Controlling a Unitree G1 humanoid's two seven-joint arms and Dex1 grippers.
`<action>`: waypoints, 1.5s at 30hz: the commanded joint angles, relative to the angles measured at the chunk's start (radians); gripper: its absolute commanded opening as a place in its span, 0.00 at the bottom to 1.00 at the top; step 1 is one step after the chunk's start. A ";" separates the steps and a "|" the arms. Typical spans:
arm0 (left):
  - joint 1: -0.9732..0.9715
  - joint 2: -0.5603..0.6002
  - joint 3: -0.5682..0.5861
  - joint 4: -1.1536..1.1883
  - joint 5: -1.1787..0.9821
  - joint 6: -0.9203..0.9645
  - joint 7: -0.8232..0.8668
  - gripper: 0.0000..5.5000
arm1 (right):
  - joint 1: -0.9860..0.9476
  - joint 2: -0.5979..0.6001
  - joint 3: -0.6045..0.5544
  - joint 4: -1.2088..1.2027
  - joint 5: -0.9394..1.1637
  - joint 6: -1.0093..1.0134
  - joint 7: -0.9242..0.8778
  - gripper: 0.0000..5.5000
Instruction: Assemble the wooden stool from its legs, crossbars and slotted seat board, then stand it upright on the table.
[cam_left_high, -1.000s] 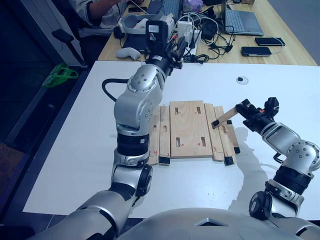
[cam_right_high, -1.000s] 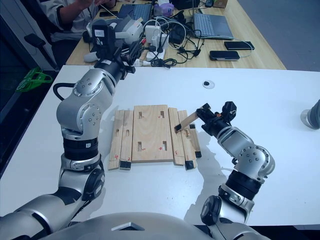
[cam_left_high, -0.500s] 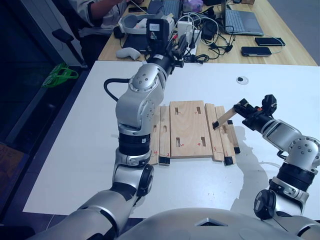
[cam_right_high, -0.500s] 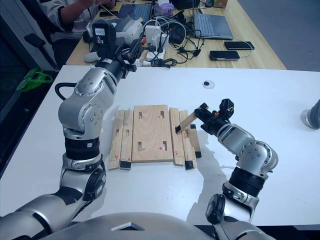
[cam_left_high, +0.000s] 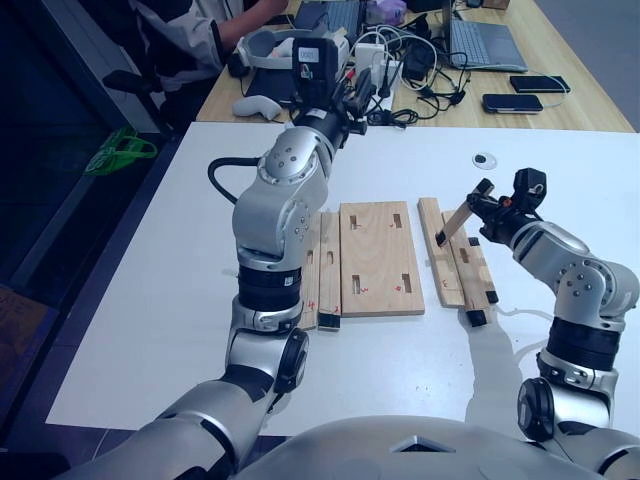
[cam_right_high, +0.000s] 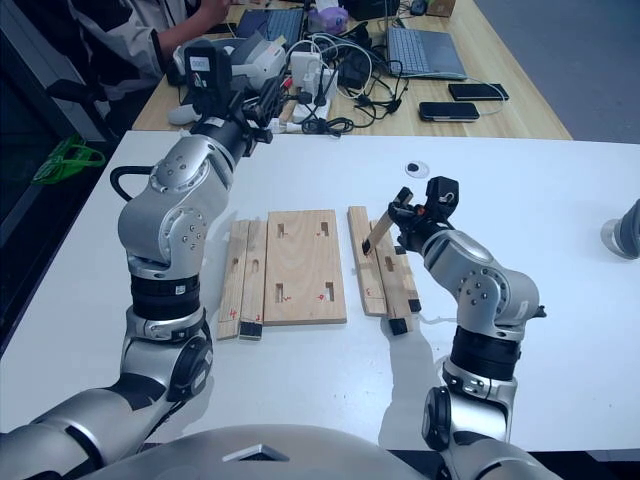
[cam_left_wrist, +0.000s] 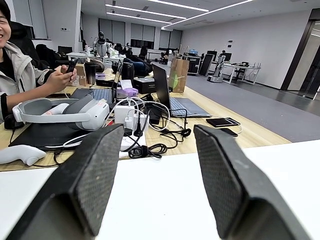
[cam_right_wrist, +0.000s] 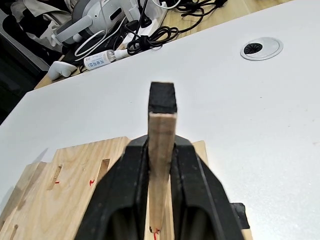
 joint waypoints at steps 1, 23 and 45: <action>-0.016 -0.004 0.007 0.013 0.007 -0.011 0.006 0.47 | 0.016 -0.038 0.063 -0.003 -0.050 0.003 0.027 0.07; -0.022 0.118 0.104 0.018 -0.002 0.014 -0.029 0.47 | 0.053 -0.155 0.301 -0.019 -0.237 -0.116 0.218 0.07; -0.017 0.106 0.095 0.010 0.002 0.006 -0.027 0.47 | 0.114 -0.206 0.262 -0.055 -0.325 -0.417 0.376 0.07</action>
